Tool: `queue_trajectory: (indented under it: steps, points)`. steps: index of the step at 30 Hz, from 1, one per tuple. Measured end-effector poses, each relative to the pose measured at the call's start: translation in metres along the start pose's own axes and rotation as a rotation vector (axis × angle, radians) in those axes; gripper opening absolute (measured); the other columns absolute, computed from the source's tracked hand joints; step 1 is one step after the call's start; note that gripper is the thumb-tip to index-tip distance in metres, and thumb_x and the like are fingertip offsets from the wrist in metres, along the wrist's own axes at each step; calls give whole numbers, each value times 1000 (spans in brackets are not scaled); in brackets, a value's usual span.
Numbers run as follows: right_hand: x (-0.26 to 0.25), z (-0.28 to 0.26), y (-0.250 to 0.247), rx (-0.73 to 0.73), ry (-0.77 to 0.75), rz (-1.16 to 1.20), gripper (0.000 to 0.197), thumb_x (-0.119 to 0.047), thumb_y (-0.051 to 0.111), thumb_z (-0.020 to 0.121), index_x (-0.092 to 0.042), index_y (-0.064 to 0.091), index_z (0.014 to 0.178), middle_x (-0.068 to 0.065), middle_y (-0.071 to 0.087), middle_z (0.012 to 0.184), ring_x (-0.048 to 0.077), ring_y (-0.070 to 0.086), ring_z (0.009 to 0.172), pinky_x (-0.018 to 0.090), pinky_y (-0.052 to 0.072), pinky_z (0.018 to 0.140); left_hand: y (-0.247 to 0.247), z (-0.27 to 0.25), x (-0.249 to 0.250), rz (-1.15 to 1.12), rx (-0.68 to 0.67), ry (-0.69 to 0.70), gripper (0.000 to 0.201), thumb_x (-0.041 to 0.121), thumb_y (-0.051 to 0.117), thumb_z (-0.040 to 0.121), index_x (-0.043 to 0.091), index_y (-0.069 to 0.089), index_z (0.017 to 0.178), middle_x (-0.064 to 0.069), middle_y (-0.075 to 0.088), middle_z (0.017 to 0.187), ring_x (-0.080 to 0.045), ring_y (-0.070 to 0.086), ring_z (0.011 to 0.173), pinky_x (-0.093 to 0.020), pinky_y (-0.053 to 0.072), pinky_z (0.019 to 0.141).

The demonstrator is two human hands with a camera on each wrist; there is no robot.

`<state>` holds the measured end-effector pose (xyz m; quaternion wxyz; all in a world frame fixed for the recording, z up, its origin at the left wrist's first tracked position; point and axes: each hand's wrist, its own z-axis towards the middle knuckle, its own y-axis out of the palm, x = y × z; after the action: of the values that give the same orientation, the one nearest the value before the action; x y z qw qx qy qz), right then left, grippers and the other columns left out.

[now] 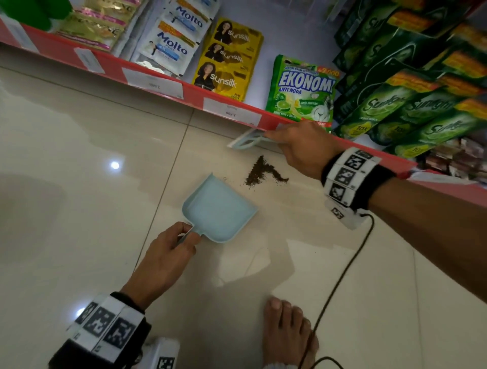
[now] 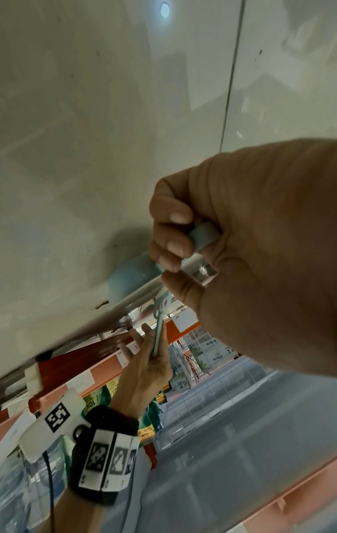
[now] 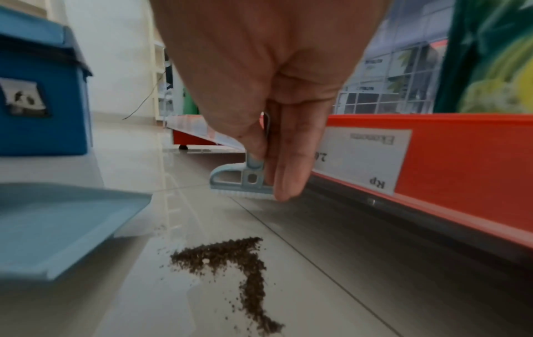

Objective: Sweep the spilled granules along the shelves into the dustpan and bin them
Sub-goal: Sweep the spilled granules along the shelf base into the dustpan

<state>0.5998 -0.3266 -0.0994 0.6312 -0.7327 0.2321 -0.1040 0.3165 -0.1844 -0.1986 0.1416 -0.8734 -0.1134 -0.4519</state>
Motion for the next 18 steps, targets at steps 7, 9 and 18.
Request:
queue_trajectory:
  steps: [7,9,18]
  points:
    - [7,-35,7,-215,141,-76,43,-3,41,96,-23,67,124,0,54,74,24,56,63,32,47,59,-7,-4,-3,-26,30,17,22,32,57,97,17,58,81,10,50,55,-3,40,47,-28,33,54]
    - [13,-48,4,-214,155,-72,38,-5,44,95,-24,70,116,2,59,68,26,59,59,39,53,57,-8,-7,-6,-49,40,8,23,32,58,96,13,58,83,10,50,54,-3,39,46,-28,32,53]
    - [-28,-1,7,33,-119,-82,39,-14,48,100,-29,58,135,3,69,121,34,66,94,34,41,66,-7,-18,-10,-18,40,-16,26,35,59,95,11,60,87,8,49,56,-8,40,52,-30,33,56]
